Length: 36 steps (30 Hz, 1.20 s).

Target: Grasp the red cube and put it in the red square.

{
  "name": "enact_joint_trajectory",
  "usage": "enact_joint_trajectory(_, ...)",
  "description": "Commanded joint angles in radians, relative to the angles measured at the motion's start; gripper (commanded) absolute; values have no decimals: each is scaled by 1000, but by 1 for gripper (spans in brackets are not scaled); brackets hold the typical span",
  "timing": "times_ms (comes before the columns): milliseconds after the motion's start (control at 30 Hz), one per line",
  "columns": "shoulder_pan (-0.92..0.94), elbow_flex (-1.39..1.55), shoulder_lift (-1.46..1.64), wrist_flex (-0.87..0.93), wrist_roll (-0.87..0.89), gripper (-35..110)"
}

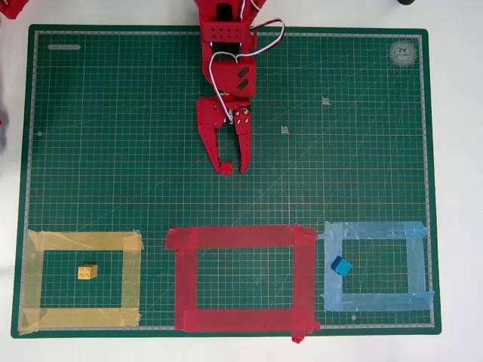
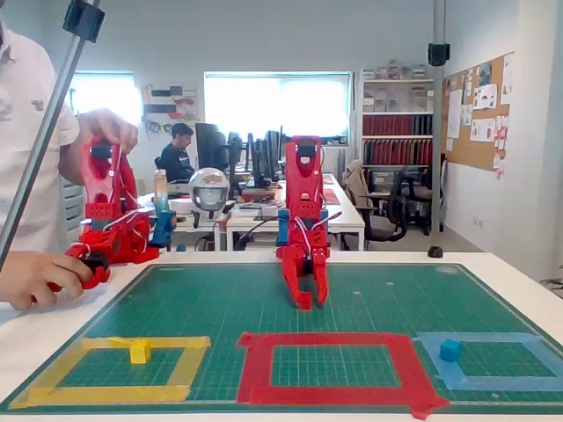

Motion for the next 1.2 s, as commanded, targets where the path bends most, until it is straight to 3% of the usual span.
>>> enact_joint_trajectory(0, -6, -21, 5, -37, -12, 15)
enact_joint_trajectory(467, 2, -17, 11, -40, -14, 0)
enact_joint_trajectory(833, 41, -161, 21, -26, -2, -1)
enact_joint_trajectory(1000, 83, -376, -9, 75, -2, -1)
enact_joint_trajectory(1167, 100, -614, -83, 304, 0, -1)
